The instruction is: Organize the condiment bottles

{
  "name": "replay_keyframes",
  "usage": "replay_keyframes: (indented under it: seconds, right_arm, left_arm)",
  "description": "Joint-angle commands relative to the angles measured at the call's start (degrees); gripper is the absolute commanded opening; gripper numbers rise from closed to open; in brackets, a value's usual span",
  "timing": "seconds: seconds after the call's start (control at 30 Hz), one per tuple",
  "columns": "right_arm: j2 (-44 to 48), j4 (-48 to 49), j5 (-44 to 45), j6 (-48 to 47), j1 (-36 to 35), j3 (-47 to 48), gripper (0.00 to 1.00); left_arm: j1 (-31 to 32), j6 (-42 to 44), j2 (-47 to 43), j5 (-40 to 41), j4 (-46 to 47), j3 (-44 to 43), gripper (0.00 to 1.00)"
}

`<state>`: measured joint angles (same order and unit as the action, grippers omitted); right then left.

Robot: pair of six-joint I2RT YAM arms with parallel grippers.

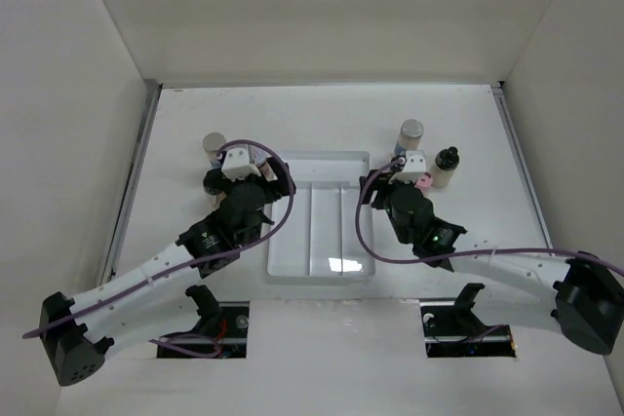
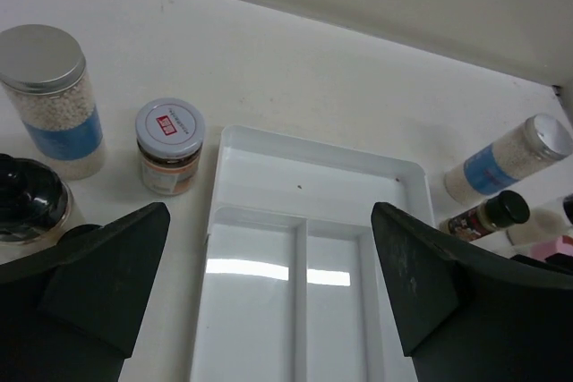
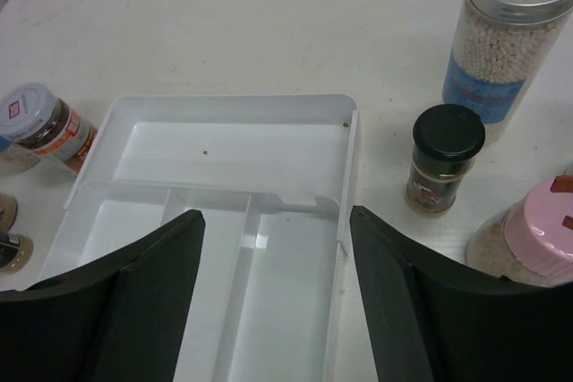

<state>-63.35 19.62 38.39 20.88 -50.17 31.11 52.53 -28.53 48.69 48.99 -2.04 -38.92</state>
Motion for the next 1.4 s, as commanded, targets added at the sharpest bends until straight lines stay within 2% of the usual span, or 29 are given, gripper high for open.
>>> replay_keyframes:
  seconds: [0.0,0.17,0.27,0.37,0.47,0.5,0.53,0.57,0.6,0.67,0.73,0.77,0.83,0.93,1.17,1.37]
  right_arm:
    - [-1.3,4.8,-0.2,-0.3,0.0,0.3,0.75]
    - [-3.0,5.2,-0.4,0.3,0.2,0.6,0.73]
    - [-3.6,5.0,-0.5,-0.3,0.2,0.8,0.66]
    - [-3.2,5.0,-0.5,-0.3,0.2,0.6,0.4]
    - [-3.3,4.2,-0.8,-0.5,0.2,0.9,0.24]
    - [-3.3,3.7,-0.9,-0.7,0.0,1.1,0.22]
    - [-3.2,3.2,-0.8,-0.7,-0.1,1.4,0.22]
    - [-3.0,3.1,-0.5,-0.7,-0.1,1.4,0.23]
    - [-2.9,3.6,-0.2,-0.7,-0.1,1.2,0.26]
    - [-3.3,4.2,-0.2,-0.7,-0.1,1.1,0.37]
    - [-4.0,4.4,-0.3,-1.0,-0.1,1.2,0.46]
    - [-4.1,4.4,-0.2,-1.1,-0.1,1.2,0.5]
    - [-4.4,4.7,-0.3,-0.8,-0.1,1.1,0.59]
    - [-5.6,4.9,-0.7,-1.2,-0.1,1.4,0.68]
    - [-6.6,4.8,-0.8,-1.6,-0.1,1.8,0.72]
    - [-6.8,4.7,-0.9,-1.7,-0.1,1.8,0.72]
  left_arm:
    - [-2.2,0.4,0.5,-0.7,-1.2,-2.8,1.0]
    - [-11.1,4.9,5.0,-1.4,1.5,-6.2,1.0]
    - [-16.3,5.9,8.6,-1.9,1.4,-9.3,1.0]
    - [-21.1,6.3,12.0,-4.5,0.8,-13.5,1.0]
    - [-24.9,6.1,14.8,-9.5,0.9,-16.0,0.99]
    - [-26.6,5.9,16.1,-11.4,1.1,-16.7,0.85]
    - [-28.5,5.3,17.4,-12.6,0.6,-17.6,0.61]
    - [-30.1,4.6,18.8,-13.4,-0.1,-18.6,0.48]
    - [-31.3,4.1,20.0,-13.9,-1.5,-19.6,0.47]
    - [-33.3,3.4,22.6,-14.3,-4.5,-21.6,0.55]
    - [-34.9,3.0,24.8,-14.3,-5.5,-22.8,0.73]
    - [-35.6,3.0,25.8,-14.4,-5.9,-23.3,0.79]
    - [-36.7,3.0,27.9,-14.6,-6.6,-24.4,0.87]
    - [-37.8,2.9,30.2,-14.9,-7.5,-24.9,0.91]
    - [-38.8,1.5,32.9,-14.7,-8.1,-23.7,0.9]
    - [-39.8,0.1,33.0,-12.5,-7.2,-22.1,0.83]
